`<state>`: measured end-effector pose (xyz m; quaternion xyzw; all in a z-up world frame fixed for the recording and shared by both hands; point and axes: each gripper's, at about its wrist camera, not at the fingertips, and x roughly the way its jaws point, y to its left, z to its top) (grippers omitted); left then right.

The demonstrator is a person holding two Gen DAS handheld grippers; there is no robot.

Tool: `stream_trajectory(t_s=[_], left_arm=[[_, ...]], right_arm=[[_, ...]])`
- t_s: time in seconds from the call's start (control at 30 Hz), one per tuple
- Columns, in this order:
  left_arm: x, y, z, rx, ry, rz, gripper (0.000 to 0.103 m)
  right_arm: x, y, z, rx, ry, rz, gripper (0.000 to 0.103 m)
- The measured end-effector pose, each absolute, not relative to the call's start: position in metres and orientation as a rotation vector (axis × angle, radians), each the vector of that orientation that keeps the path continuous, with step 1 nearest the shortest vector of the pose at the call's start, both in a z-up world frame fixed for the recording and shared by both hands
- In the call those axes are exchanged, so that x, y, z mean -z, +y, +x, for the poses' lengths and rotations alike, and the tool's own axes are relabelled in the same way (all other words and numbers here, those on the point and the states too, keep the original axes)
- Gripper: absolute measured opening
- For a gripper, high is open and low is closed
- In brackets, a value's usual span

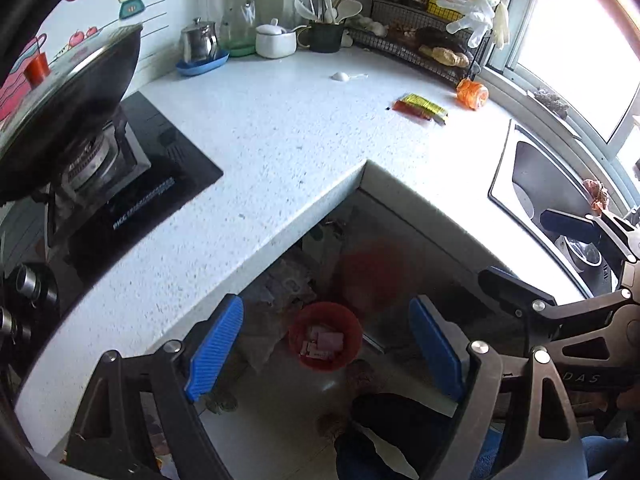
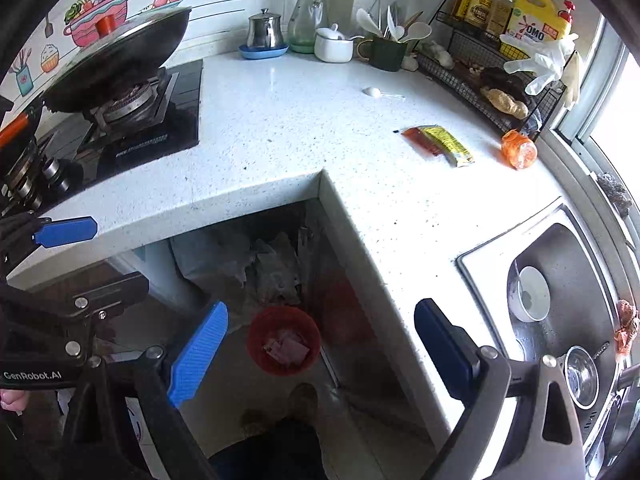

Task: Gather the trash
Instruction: 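Raise both tools back up to the counter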

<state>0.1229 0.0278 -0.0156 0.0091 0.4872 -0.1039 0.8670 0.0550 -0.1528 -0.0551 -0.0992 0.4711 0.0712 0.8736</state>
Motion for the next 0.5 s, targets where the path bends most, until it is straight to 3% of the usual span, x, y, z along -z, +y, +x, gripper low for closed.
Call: stream_trajectory(t_s=[0.5], left_arm=[[-0.014,-0.037,0.241,0.325,1.005,0.091,0.084]], right_arm=[[0.019,-0.213,0.122,-0.046,0.942,-0.154,0.094]])
